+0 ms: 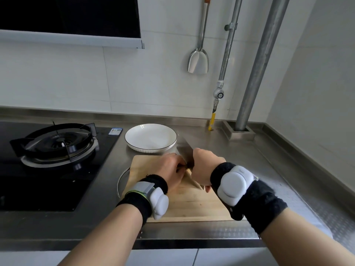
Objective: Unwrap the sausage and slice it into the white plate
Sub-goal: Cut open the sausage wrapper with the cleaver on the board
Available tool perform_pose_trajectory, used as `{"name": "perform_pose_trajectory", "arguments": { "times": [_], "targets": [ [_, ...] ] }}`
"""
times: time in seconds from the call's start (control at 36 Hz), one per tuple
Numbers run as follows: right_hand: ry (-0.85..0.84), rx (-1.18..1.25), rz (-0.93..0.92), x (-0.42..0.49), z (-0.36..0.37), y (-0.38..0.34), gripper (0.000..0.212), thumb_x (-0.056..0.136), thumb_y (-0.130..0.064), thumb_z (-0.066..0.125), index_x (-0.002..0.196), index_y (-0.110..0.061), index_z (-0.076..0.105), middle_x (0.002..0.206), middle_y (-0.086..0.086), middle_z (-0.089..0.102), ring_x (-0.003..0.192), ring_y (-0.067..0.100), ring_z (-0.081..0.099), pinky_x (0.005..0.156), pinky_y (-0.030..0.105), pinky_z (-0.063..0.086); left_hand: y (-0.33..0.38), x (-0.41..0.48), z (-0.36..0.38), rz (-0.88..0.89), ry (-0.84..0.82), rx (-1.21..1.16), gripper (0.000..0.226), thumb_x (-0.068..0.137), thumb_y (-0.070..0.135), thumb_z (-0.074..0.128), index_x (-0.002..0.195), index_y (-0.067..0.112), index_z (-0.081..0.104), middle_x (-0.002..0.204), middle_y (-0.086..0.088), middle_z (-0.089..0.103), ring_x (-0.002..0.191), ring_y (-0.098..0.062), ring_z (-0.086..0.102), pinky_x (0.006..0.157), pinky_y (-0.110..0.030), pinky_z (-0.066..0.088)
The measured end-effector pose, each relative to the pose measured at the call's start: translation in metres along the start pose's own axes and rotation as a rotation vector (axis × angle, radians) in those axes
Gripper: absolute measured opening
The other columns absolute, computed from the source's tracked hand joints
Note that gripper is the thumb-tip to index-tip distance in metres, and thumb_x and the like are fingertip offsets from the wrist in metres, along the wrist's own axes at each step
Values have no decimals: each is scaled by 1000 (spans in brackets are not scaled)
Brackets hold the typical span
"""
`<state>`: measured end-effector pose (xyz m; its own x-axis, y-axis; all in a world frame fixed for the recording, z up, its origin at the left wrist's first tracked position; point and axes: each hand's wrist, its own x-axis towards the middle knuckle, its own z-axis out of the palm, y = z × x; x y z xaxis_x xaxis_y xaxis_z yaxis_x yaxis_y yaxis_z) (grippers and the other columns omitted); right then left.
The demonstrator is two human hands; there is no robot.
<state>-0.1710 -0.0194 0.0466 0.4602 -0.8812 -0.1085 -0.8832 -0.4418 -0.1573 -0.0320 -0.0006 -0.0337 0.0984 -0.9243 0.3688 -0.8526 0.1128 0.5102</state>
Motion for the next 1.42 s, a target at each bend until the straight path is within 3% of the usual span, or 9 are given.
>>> {"name": "perform_pose_trajectory", "arguments": {
  "times": [0.14,0.25,0.36,0.53,0.67,0.97,1.14,1.25,1.42],
  "targets": [
    [31,-128,-32,-11,6,5,23,61,-29,37,83,-22,39,73,-3,54,61,19,55,71,38,56,-1,0,2,12,9,20,17,86,18,57,96,21,70,99,1,63,102,-20,55,89,-35,48],
    [-24,-65,-25,-5,-2,-7,9,80,-16,51,88,-14,49,73,0,55,55,15,53,44,25,40,0,0,-1,2,17,45,18,86,20,56,98,23,70,99,1,63,97,-19,57,82,-32,48],
    [-32,-22,-38,1,-7,-14,10,83,-8,49,77,-14,44,73,3,58,49,17,54,37,24,35,1,-3,-4,8,24,62,18,86,20,56,96,23,70,97,2,62,91,-19,57,73,-26,44],
    [17,-71,-10,-7,6,1,20,70,-29,44,88,-20,43,76,-2,55,61,18,56,66,35,55,-1,-1,0,15,4,23,16,85,20,58,96,22,70,99,0,65,97,-21,58,85,-38,50],
    [-14,-10,-6,4,1,-7,7,79,-10,51,75,-15,46,70,2,58,56,18,57,46,26,45,-1,0,1,0,6,8,14,82,19,58,90,25,69,93,0,65,90,-21,60,79,-38,53],
    [-55,12,20,1,-1,5,11,77,-14,49,79,-13,60,73,5,71,65,23,71,68,38,62,-8,2,8,10,32,-1,8,81,25,60,86,25,66,91,3,63,95,-20,56,82,-40,51],
    [26,464,146,-2,-2,38,16,87,-4,52,71,-4,53,53,9,63,34,16,61,36,21,45,-9,1,8,59,91,47,9,79,23,62,87,21,65,90,4,64,93,-19,54,80,-37,50],
    [48,647,259,0,2,64,21,88,-2,56,67,-3,54,51,10,62,31,12,57,37,18,45,-6,-1,6,45,81,102,19,72,23,57,89,23,62,92,6,64,94,-19,54,80,-34,48],
    [27,781,305,2,16,75,9,76,1,51,69,3,57,55,18,59,47,28,55,50,31,44,0,-5,0,19,104,293,25,66,32,55,91,29,58,92,14,59,95,-16,49,86,-30,37]
  ]
}}
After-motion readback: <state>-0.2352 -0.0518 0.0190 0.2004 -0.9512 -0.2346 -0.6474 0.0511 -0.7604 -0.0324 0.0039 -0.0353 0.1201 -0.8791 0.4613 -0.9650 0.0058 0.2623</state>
